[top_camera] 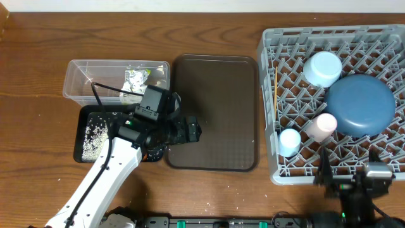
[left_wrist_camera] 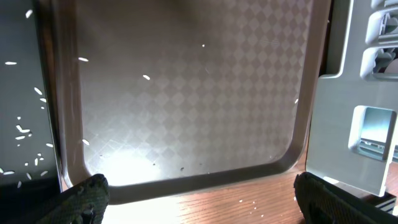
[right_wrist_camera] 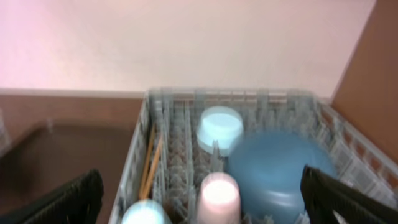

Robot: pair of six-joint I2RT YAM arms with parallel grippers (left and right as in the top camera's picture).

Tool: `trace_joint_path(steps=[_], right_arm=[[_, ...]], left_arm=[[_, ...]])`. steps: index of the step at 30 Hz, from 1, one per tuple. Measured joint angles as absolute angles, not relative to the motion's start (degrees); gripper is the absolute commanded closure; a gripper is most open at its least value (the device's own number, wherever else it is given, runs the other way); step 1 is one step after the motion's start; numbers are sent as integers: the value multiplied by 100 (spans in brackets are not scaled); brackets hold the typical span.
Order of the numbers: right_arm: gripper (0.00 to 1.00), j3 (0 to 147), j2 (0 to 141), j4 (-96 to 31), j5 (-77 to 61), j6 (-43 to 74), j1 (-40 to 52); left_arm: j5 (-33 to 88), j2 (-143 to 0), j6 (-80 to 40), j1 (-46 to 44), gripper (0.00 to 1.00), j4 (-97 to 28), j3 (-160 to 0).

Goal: Sort waste into correct bins and load items into the dishwasher rack

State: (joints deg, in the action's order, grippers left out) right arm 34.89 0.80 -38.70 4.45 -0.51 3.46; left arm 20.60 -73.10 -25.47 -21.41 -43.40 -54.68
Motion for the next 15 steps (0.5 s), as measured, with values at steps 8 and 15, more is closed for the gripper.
trace_joint_path(steps=[8,15], right_arm=[[1,2049,71,-427,-364,-51,349],[1,1352,67,735,-674,-49,349]], left_arm=[[2060,-7310,-2547,-2141,3,-4344,-5468],[2062,-7310,-2547,-2143,3,-4346,-5468]])
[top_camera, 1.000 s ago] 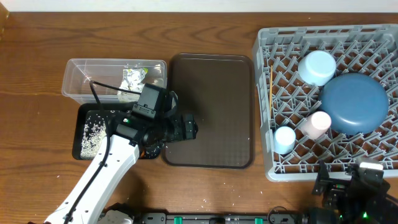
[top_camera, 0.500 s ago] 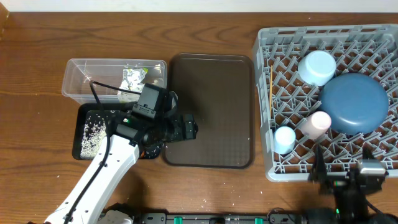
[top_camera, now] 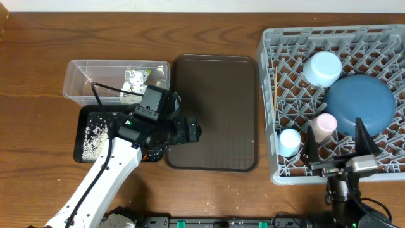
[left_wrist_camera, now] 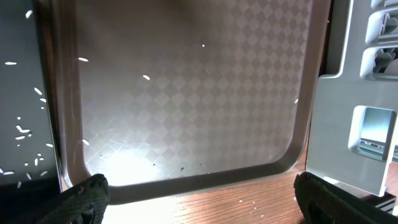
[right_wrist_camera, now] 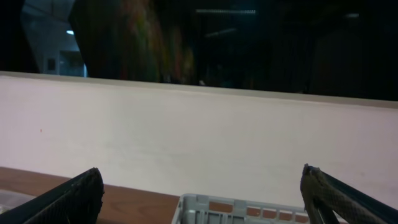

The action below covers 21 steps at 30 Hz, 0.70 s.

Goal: Sort waste into correct bins and load items into the dishwasher rack

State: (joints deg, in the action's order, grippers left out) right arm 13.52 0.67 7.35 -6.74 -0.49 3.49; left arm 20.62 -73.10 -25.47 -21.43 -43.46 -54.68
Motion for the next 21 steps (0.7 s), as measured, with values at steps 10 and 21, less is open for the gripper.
trace_joint_path(steps=[10,21], right_arm=[[1,882,67,816,-709,-45,351],[1,128,67,779,-711,486,351]], left_arm=[[2062,-7310,-2547,-2141,3,-4346,-5468],[2062,-7310,-2547,-2141,3,-4346,-5468]])
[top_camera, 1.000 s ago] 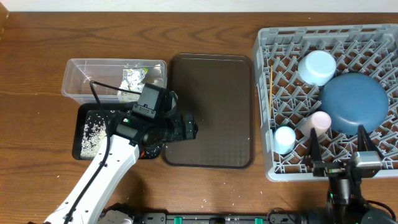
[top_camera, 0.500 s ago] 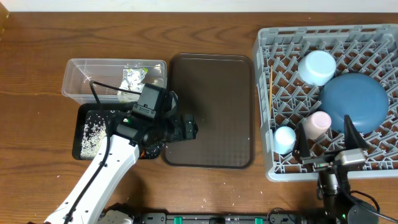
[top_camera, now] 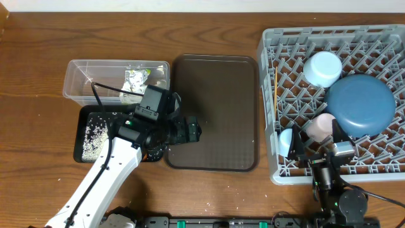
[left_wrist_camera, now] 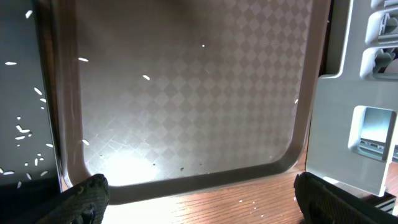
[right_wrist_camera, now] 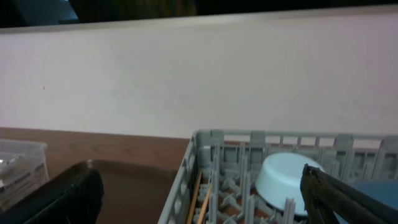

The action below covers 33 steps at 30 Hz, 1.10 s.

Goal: Sort waste into correct bins and load items into the dishwasher rack

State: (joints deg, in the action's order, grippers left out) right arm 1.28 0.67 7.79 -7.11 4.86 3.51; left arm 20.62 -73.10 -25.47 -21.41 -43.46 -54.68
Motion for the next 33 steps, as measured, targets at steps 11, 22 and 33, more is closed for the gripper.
trace_joint_path(steps=[11,22,33], right_arm=[[1,38,69,-340,-711,314,353],[1,38,67,-346,-676,-790,351],[1,38,67,-386,-283,-956,351]], left_arm=[[2062,-7310,-2547,-2143,3,-4351,-5468],[2062,-7310,-2547,-2141,3,-4346,-5468],[2062,-7310,-2547,-2141,3,-4346,-5468]])
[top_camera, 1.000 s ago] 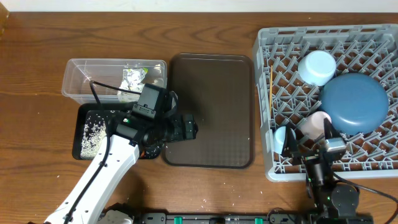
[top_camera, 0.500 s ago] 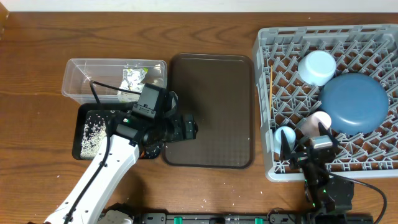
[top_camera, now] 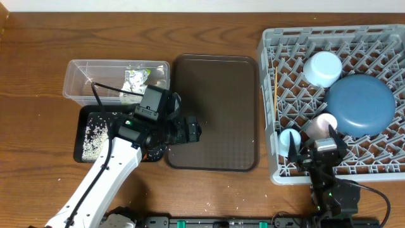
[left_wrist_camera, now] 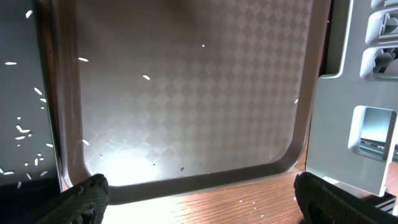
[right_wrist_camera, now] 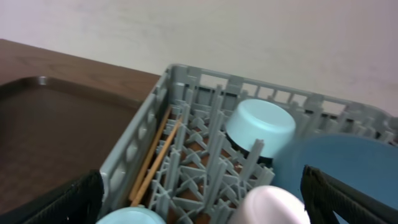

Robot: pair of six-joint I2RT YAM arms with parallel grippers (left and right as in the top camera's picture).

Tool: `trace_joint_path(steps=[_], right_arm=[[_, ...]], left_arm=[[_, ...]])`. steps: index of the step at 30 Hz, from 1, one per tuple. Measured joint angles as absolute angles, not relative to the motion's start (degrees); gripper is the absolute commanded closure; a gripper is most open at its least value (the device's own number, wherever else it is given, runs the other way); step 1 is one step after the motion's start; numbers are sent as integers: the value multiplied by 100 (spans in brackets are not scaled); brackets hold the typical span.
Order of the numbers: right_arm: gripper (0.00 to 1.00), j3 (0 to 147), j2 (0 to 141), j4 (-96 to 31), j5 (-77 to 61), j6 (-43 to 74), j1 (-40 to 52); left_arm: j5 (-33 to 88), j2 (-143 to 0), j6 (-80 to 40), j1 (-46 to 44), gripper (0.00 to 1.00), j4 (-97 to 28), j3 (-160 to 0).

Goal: Sort waste into correct bins and load items into the dishwasher rack

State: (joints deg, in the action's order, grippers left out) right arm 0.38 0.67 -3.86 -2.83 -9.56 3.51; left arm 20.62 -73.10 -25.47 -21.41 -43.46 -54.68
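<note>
The grey dishwasher rack (top_camera: 269, 95) holds an upturned blue bowl (top_camera: 361, 104), a light-blue cup (top_camera: 321, 68), a pink cup (top_camera: 324, 122), a small light-blue cup (top_camera: 288, 138) and wooden chopsticks (top_camera: 276, 82). My right gripper (top_camera: 316, 155) hovers open at the rack's near edge, nothing between its fingers; its view shows the chopsticks (right_wrist_camera: 155, 155) and pink cup (right_wrist_camera: 273, 205) just ahead. My left gripper (top_camera: 190, 130) hangs open over the brown tray (top_camera: 215, 114), whose floor (left_wrist_camera: 186, 93) carries only a few rice grains.
A clear bin (top_camera: 82, 79) with crumpled wrappers stands left of the tray. In front of it sits a black bin (top_camera: 95, 130) sprinkled with rice. Loose grains lie on the wooden table by the tray's near edge.
My right gripper has shifted a little left along the rack's near edge, and its camera now looks down into the rack instead of at the wall. The left arm is unchanged.
The right gripper was open at the rack's near right corner, facing the rack. Then it pointed up at the wall, then lower with the rack's top in sight, each time further left. Now it looks into the rack. The left gripper stayed open over the tray throughout.
</note>
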Motion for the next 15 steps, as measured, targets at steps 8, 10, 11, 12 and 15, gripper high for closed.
trace_joint_path(steps=[8,10,11,12,15], right_arm=[[1,38,67,-401,-16,-956,346],[1,38,67,-401,-8,-956,346],[1,38,67,-401,-1,-954,346],[1,38,67,-401,3,-954,346],[1,38,67,-399,25,-954,346]], left_arm=[[2062,-7310,-2547,-2141,3,-4346,-5468],[2062,-7310,-2547,-2141,3,-4346,-5468],[2060,-7310,-2547,-2141,3,-4346,-5468],[2060,-7310,-2547,-2141,3,-4346,-5468],[2062,-7310,-2547,-2141,3,-4346,-5468]])
